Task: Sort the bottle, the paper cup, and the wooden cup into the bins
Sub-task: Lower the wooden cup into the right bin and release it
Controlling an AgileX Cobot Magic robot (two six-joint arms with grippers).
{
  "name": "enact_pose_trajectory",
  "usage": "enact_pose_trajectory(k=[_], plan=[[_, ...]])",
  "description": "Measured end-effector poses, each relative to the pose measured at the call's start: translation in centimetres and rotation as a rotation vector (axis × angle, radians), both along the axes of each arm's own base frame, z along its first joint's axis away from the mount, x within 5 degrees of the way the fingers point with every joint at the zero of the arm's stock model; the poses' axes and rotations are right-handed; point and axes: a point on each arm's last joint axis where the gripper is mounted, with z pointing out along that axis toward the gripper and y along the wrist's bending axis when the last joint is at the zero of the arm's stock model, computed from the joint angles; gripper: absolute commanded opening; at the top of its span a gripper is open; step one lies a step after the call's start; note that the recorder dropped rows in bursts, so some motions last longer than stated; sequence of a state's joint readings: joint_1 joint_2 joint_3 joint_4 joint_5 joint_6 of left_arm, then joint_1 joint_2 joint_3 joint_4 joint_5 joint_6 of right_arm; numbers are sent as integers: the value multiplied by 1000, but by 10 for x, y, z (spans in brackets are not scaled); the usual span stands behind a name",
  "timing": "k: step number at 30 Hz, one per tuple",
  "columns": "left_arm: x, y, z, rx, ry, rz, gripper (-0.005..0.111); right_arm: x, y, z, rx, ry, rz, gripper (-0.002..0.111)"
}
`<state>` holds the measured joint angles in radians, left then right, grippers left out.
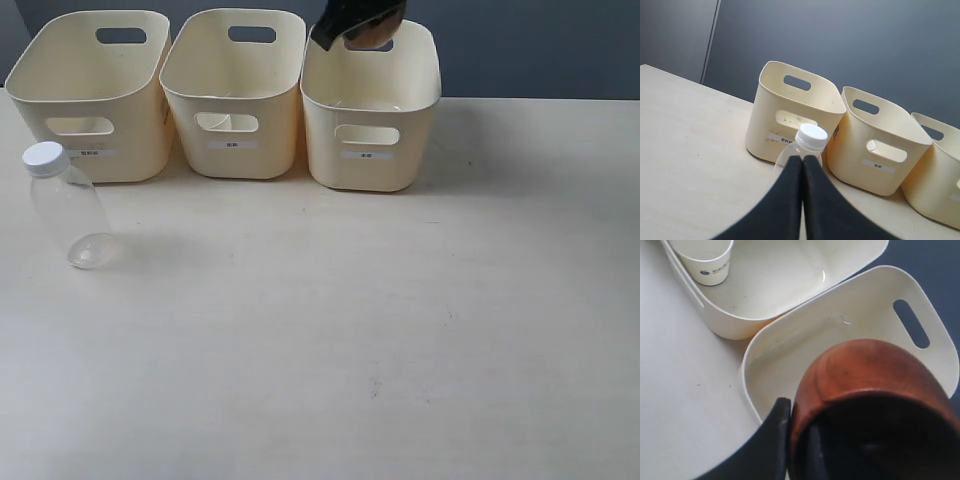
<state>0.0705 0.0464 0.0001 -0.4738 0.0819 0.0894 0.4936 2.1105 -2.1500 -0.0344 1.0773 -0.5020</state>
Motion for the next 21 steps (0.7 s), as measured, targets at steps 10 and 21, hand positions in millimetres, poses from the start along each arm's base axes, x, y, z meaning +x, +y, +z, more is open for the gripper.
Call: enact_pose_trajectory(k=[10, 21], plan=[[0, 0, 0, 0, 0, 0, 0, 16, 3, -46, -62, 81, -82, -1], [0, 0, 0, 0, 0, 0, 0, 17, 2, -49, -76, 84, -87, 15]])
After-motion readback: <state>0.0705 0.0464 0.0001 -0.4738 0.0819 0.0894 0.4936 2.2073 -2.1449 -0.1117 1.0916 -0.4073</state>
